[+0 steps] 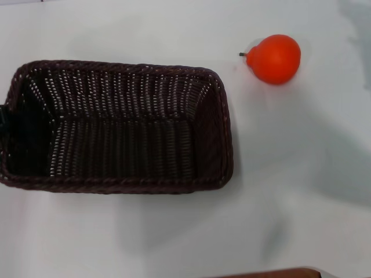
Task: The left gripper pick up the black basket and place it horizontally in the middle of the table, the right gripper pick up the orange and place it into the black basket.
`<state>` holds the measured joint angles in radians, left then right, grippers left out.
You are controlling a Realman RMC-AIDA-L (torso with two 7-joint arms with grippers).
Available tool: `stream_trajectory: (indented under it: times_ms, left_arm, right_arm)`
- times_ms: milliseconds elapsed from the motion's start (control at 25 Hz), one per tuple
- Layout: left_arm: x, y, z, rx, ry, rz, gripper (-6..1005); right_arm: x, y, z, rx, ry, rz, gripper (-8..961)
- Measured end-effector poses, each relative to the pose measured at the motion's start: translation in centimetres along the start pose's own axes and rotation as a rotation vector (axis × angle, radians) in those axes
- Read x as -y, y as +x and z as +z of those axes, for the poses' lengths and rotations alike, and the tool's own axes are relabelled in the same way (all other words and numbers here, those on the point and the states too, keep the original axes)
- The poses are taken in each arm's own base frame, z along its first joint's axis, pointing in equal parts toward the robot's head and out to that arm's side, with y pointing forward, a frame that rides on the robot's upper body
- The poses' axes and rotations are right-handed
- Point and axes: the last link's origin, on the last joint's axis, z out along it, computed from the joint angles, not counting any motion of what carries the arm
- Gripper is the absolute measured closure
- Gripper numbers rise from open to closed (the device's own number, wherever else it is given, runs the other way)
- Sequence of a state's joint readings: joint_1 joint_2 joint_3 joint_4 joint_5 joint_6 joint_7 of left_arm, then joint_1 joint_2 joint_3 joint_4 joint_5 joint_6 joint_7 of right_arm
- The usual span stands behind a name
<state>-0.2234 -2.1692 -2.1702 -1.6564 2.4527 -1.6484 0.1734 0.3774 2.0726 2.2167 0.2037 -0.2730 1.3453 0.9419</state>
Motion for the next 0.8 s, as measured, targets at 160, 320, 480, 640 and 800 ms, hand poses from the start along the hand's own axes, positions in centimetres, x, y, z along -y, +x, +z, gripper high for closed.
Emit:
stream_trajectory:
  times_ms: [160, 320, 480, 640, 800]
  left_arm:
    - [0.6, -0.2, 0.6, 0.001, -0.006, -0.05, 782]
    - [1.0, -0.4, 1.2, 0.001, -0.026, -0.093, 718]
    - [1.1, -0.8, 1.4, 0.013, -0.036, -0.104, 637]
    - [1.0, -1.3, 1.2, 0.025, -0.067, -0.115, 556]
    - [0.7, -1.6, 0.9, 0.037, -0.1, -0.119, 316]
  right_arm:
    - [0.0, 0.1, -0.1, -0.003, 0.002, -0.003, 182]
    - [0.0, 0.2, -0.1, -0.005, 0.005, -0.003, 182]
    - [-0.1, 0.2, -0.3, -0.005, 0.003, -0.004, 182]
    - [-0.1, 0.2, -0.4, -0.005, 0.002, -0.004, 182]
    - [0.1, 0.0, -0.3, -0.002, 0.009, -0.003, 183]
